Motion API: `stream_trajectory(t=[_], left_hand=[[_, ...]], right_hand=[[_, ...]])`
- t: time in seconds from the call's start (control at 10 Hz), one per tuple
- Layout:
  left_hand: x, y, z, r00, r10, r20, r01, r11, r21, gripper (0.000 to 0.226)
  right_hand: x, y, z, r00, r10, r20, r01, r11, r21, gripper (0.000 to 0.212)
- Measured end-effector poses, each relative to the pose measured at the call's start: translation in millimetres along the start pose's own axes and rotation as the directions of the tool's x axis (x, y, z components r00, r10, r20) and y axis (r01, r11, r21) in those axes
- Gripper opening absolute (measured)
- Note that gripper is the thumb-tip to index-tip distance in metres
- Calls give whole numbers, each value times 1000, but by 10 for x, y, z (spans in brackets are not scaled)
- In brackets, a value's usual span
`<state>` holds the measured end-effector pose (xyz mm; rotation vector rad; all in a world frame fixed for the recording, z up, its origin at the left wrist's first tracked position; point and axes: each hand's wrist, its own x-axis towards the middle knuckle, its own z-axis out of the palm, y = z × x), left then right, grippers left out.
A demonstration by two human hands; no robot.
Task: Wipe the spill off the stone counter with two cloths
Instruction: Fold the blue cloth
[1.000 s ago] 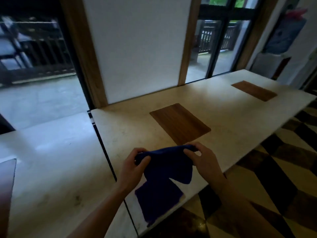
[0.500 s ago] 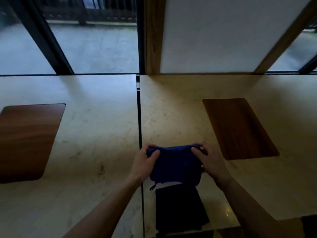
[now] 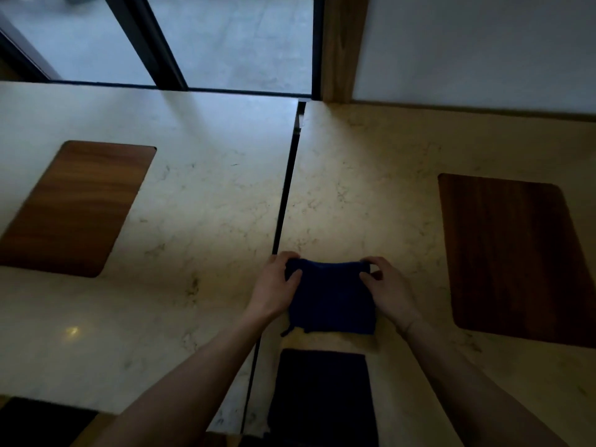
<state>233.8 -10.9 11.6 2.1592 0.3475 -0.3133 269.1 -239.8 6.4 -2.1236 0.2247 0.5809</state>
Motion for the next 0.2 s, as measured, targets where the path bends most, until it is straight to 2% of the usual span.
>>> stream_trajectory(t=[0.2], left_hand=[[-4,7,-36,999,-6,-31,7,999,33,38]], right_hand=[[-116,-14,-52,996,-23,-85,15,995,-95,36]])
